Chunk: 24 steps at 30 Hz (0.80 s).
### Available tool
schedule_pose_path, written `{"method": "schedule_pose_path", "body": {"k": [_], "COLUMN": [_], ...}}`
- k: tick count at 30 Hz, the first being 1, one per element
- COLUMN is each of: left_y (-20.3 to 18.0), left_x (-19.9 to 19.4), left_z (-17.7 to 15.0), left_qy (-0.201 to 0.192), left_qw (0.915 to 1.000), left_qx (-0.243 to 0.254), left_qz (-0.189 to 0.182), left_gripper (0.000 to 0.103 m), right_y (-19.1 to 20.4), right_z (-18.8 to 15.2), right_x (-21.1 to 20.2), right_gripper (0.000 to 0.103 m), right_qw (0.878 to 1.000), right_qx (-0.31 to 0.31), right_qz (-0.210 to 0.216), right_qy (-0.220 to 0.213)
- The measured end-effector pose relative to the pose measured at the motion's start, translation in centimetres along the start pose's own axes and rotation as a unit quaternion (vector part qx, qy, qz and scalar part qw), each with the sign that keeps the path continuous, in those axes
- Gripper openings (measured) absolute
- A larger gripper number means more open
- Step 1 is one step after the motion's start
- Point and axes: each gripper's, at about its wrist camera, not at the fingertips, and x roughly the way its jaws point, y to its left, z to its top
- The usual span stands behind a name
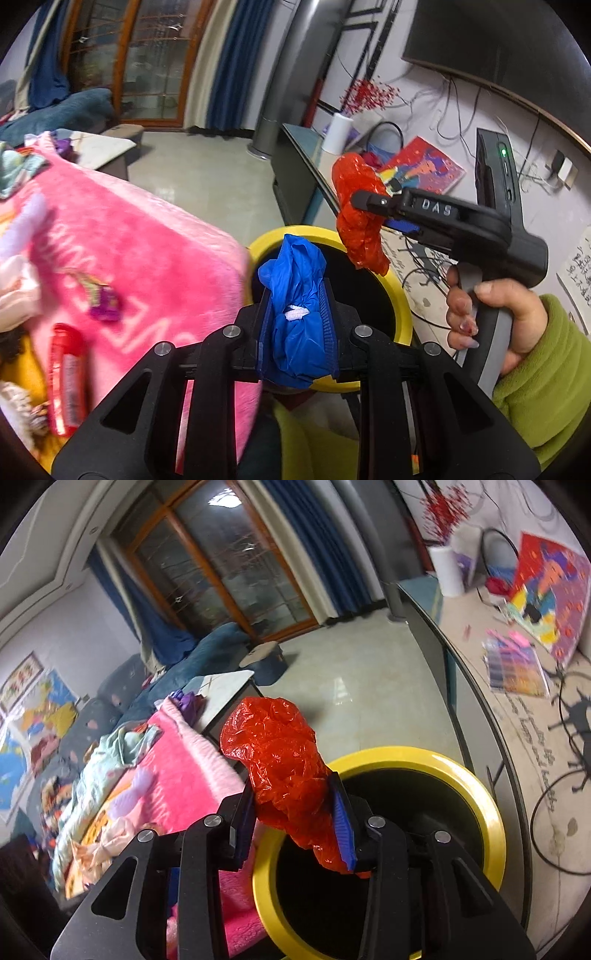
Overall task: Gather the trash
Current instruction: 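Carry both bags over the yellow bin and open both tools to drop them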
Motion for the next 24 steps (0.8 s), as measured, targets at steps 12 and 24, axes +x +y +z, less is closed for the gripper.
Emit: {"method": "schedule_pose_path", "body": {"k": [12, 24], "left_y": [-1.6, 0.5], "left_x": [6.3, 1.9], "left_z": [-0.2, 0.7], "left_qy": [0.044, -0.02], "left_qw": [0.9988, 0.9994], "left_qx": [0.016, 0.007], "left_qz": [-0.016, 0.026], "left_gripper": [0.047, 0.087], "right_y": [-5.5, -4.4], "right_z": [0.5, -0.1], "right_x": [0.3, 0.6], "right_gripper": [0.043, 0.058], "right_qw": [0.997, 0.998], "right_qx": [0.073, 0.048], "right_qz": [-0.009, -0.044], "right_qy": [0.01, 0.01]}}
